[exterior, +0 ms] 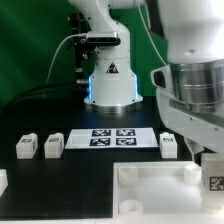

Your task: Assemble one leg

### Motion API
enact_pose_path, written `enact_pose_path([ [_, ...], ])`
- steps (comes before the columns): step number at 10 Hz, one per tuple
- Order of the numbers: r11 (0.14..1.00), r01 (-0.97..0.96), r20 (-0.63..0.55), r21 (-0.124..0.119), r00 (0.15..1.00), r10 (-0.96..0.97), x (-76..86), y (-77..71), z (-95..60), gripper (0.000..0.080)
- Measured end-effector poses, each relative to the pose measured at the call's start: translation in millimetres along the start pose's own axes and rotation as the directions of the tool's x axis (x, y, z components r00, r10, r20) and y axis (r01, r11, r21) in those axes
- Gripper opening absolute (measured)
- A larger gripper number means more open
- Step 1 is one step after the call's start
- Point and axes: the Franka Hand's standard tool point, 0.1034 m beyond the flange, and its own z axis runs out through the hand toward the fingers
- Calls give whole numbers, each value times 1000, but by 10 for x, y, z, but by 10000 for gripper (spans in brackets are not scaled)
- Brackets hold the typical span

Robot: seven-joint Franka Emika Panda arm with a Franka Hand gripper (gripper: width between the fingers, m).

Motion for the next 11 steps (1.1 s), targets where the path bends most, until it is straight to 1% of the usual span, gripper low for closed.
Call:
enact_pose_path([
  [1, 998, 69, -3, 8, 998, -69, 21, -2, 14, 646],
  [2, 986, 167, -6, 5, 986, -167, 32, 7, 18, 646],
  [3, 954, 301, -7, 3, 954, -301, 33, 8, 19, 648],
  [4, 905, 425, -28, -5, 905, -425, 41, -1, 14, 648],
  [5, 825, 565, -77, -26, 822, -565, 28, -21, 5, 648],
  [6, 675, 735, -86, -67, 670, -738, 19, -26, -21, 648],
  [7, 568, 817, -88, -97, 562, -823, 4, -54, -33, 648],
  [8, 595, 799, -88, -86, 589, -803, 2, -51, -23, 648],
  [9, 620, 780, -90, -82, 614, -784, 4, -50, -23, 523],
  [10, 618, 782, -90, -82, 612, -786, 5, -50, -22, 387],
  [11, 673, 735, -95, -81, 666, -740, 43, -28, -22, 387],
])
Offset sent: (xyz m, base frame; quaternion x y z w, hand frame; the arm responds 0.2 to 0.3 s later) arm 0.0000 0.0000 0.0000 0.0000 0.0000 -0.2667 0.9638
